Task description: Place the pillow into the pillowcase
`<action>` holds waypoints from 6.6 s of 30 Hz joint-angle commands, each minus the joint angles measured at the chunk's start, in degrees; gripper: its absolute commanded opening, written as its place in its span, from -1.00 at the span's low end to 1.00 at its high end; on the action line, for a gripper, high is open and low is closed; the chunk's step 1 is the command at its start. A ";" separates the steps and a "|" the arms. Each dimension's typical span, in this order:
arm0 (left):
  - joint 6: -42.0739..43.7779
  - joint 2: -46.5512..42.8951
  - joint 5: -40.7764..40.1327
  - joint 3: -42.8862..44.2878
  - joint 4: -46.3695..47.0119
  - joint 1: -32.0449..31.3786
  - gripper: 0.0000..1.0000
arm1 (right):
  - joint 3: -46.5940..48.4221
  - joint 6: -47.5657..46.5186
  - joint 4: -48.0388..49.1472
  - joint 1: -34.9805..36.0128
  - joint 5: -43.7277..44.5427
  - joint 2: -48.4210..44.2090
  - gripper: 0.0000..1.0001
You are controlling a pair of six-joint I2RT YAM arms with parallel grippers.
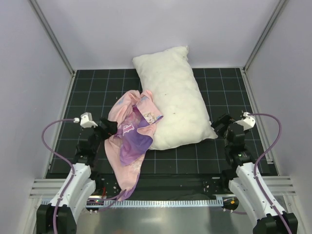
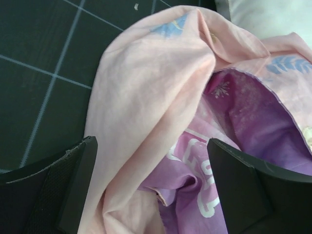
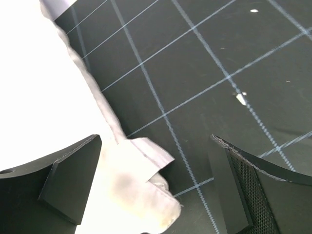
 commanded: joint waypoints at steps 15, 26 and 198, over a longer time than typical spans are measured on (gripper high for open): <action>2.54 21.17 -1.02 18.36 6.66 -24.59 1.00 | 13.89 -7.61 8.19 0.51 -37.35 19.44 0.96; 3.51 42.13 -4.63 33.42 4.28 -27.15 0.45 | 21.29 -6.55 2.39 0.60 -33.60 36.87 -0.20; -9.94 47.75 -2.70 36.41 -16.37 -3.60 0.83 | 53.47 -5.67 -24.61 31.72 -0.17 71.94 -0.12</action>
